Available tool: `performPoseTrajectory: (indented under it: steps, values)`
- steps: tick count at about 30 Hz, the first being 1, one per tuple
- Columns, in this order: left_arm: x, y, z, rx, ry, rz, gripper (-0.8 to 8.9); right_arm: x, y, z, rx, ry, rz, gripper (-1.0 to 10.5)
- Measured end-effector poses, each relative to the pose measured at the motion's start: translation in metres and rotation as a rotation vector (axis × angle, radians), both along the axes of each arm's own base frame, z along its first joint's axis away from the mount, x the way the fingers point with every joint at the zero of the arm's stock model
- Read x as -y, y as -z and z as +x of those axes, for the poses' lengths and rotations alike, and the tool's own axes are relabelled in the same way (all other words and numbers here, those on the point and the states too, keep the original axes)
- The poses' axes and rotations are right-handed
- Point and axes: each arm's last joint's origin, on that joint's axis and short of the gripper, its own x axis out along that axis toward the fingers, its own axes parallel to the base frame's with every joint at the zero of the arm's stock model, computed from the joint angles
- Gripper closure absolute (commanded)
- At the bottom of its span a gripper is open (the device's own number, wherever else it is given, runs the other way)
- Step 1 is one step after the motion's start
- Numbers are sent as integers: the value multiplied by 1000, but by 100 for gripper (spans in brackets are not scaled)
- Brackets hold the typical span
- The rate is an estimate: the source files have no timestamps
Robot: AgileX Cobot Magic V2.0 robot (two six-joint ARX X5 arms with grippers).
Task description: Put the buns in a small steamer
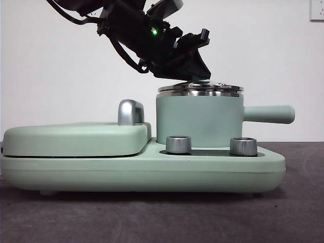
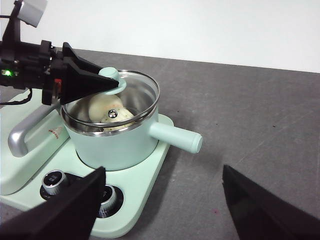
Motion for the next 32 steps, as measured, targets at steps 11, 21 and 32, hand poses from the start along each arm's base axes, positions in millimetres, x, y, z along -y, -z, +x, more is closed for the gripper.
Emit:
performPoseTrajectory:
  steps: [11,21,32]
  values:
    - [0,1,-1,-8,2,6,799,1,0,0,4,25,-6,577]
    - [-1,-1,-3,-19,4,19,799,1,0,0,4,26,-6,577]
    - [-3,-1,-5,-27,9,48,799,1,0,0,4,27,-6,577]
